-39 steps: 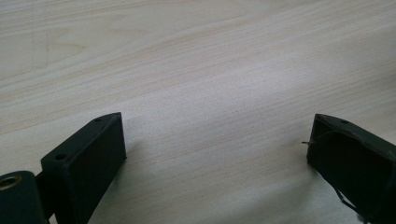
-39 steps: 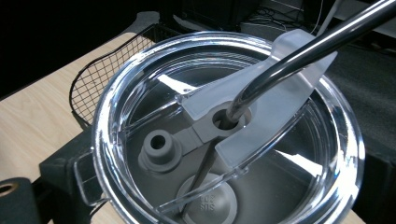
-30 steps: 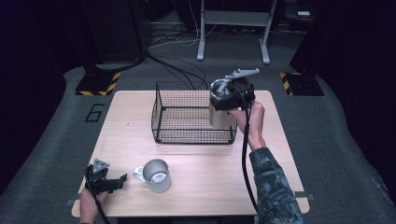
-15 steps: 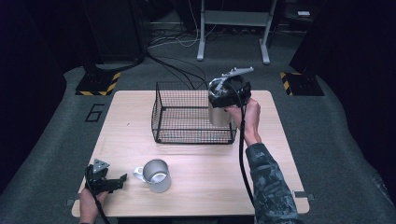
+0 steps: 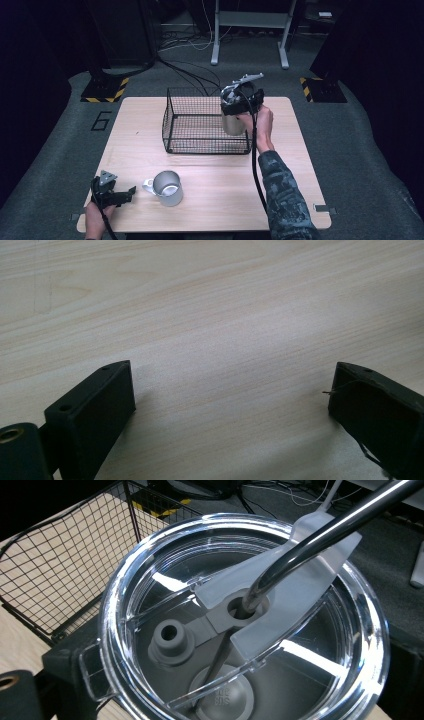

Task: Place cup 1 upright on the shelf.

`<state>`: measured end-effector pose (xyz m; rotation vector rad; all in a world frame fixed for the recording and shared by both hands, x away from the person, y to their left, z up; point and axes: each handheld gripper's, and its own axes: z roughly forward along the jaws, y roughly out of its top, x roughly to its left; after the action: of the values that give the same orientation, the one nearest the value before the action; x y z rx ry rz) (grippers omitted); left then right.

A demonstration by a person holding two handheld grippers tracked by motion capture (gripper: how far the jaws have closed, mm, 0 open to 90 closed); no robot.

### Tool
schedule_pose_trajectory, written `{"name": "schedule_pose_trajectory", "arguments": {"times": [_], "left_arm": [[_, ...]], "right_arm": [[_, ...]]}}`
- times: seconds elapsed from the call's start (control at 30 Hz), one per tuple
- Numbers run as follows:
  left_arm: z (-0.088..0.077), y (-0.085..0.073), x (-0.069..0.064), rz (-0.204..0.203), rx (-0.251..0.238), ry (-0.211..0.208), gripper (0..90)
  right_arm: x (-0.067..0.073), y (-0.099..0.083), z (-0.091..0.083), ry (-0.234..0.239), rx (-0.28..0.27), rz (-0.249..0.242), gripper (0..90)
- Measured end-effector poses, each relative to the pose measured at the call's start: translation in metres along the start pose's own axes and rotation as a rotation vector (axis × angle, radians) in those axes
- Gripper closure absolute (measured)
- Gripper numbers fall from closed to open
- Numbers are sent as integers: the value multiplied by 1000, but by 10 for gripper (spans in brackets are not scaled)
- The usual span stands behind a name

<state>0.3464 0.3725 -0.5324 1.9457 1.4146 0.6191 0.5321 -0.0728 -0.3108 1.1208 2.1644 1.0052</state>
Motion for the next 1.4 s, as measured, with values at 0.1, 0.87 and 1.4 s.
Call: {"name": "schedule_pose_trajectory", "arguments": {"times": [0.1,0.87,1.4], "left_arm": [[0,0,0,1,0,0,46],[0,0,0,1,-2,1,47],[0,0,0,2,-2,1,48]], "right_arm": [[2,-1,6,-12,10,-2,33],[2,-20,43,0,65,21,33],[4,-30,61,0,84,64,33]]}}
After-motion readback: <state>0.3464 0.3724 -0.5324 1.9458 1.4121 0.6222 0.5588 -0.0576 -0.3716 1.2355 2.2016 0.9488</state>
